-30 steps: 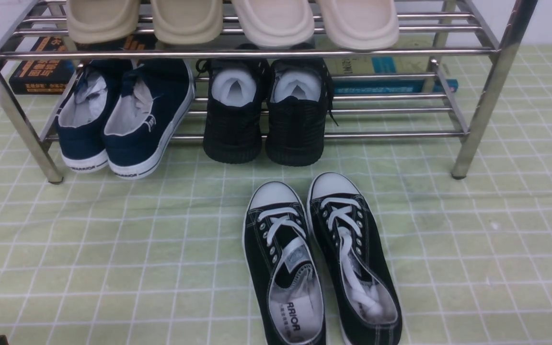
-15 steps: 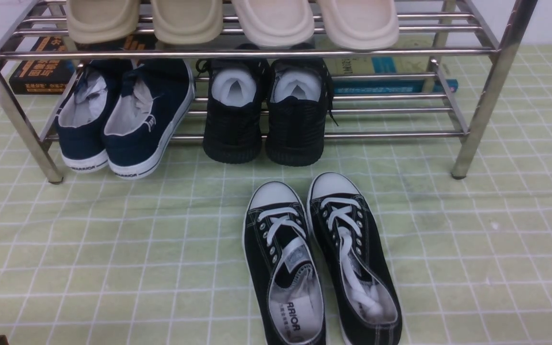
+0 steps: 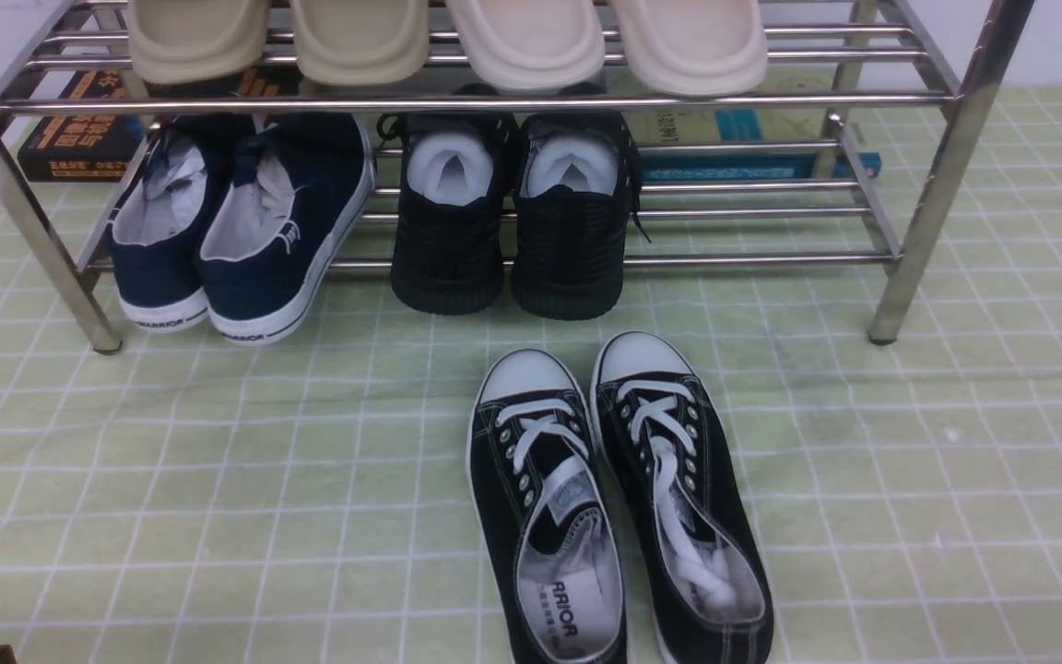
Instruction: Take the shoes off the shelf with your hand from the green coffee tablecloth.
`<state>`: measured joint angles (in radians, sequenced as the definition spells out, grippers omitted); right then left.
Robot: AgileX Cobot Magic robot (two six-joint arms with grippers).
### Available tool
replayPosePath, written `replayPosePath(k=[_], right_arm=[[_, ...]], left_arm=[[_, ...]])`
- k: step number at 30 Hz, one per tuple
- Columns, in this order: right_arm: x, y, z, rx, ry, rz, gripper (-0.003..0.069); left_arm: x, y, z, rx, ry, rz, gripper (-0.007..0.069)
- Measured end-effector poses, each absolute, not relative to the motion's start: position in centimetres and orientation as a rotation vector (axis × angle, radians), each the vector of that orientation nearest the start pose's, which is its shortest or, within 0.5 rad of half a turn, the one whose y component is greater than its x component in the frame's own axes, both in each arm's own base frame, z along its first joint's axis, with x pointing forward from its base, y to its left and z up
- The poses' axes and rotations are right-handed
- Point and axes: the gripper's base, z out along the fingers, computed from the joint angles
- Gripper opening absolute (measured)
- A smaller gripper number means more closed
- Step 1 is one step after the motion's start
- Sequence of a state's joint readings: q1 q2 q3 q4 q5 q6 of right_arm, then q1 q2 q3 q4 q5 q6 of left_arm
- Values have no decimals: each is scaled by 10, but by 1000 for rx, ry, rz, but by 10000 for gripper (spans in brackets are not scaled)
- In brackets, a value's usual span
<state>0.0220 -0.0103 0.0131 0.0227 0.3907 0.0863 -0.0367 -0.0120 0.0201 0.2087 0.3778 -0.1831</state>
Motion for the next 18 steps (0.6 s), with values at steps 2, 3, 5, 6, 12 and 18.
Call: replayPosePath(k=[2, 3, 5, 6, 12, 18], right_arm=[[52, 2, 174, 74, 1877, 97, 69], [52, 2, 174, 74, 1877, 97, 70], [52, 2, 174, 74, 1877, 97, 74], [52, 2, 174, 74, 1877, 97, 74], [52, 2, 174, 74, 1877, 97, 81], [52, 2, 174, 74, 1877, 97, 81]], left_arm=[[52, 5, 174, -8, 1862, 54, 239], [52, 5, 174, -8, 1862, 54, 239], [52, 5, 174, -8, 1862, 54, 239], [52, 5, 174, -8, 1862, 54, 239], [52, 5, 174, -8, 1862, 54, 239], [52, 5, 174, -8, 1862, 54, 239]])
